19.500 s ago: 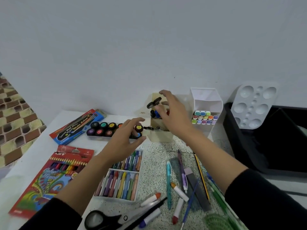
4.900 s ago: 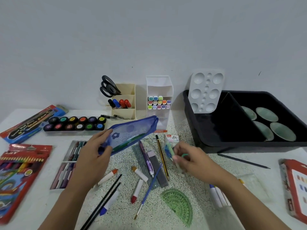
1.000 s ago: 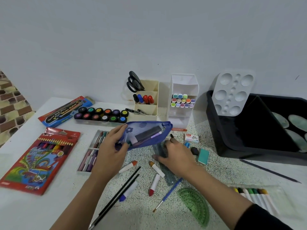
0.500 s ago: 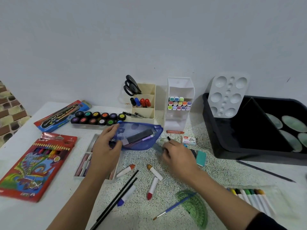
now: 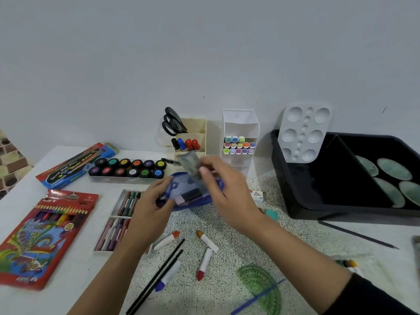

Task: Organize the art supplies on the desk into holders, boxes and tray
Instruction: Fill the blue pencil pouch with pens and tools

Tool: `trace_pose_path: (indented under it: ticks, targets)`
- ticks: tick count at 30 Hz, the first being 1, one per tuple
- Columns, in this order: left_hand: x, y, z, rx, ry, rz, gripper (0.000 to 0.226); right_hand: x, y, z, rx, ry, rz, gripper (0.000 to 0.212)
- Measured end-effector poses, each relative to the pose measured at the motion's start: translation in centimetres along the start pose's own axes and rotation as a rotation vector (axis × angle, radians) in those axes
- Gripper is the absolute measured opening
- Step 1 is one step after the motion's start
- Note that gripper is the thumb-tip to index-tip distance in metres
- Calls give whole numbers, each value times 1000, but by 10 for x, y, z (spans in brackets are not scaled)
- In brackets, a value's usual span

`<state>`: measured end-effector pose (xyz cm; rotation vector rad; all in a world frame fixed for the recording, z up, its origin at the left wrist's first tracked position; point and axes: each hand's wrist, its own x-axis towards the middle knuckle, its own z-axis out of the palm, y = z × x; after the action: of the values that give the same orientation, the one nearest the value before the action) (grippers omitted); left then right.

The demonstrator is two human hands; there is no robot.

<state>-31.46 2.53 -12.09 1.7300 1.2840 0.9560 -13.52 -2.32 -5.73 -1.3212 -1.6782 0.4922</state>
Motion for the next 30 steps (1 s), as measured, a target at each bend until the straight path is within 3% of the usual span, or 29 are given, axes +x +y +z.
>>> trace_pose_path:
  ticks: [3,6,10,12,15,19,21,24,30]
  targets:
    - [-4,6,0,-70,2,2,52,6,8,8,-38,33,-109,21]
    - [-9,11,-2,-83,-4,44,51,6,26,11,-123,-84,-153,24]
    - [-10,1,-4,-76,-9,-14,55,1,52,16,-557,-258,-233,25]
    - [-10,-1,-4,-79,0,-38,55,-1,58,19,-620,-248,-184,24]
    - [-11,0,-1,-82,16,-63,52,0,51,13,-437,-132,-91,26]
    - [-9,1,2,-65,47,-69,50,4,57,-12,-301,43,148,7]
    - [-9,3,4,-61,52,-68,50,-2,72,-24,-374,30,259,3]
    - [-10,2,7,-7,34,-54,49,-15,89,-31,-537,-48,285,8]
    - [-7,-5,12,63,11,-50,47,-22,100,-37,-483,-18,329,10]
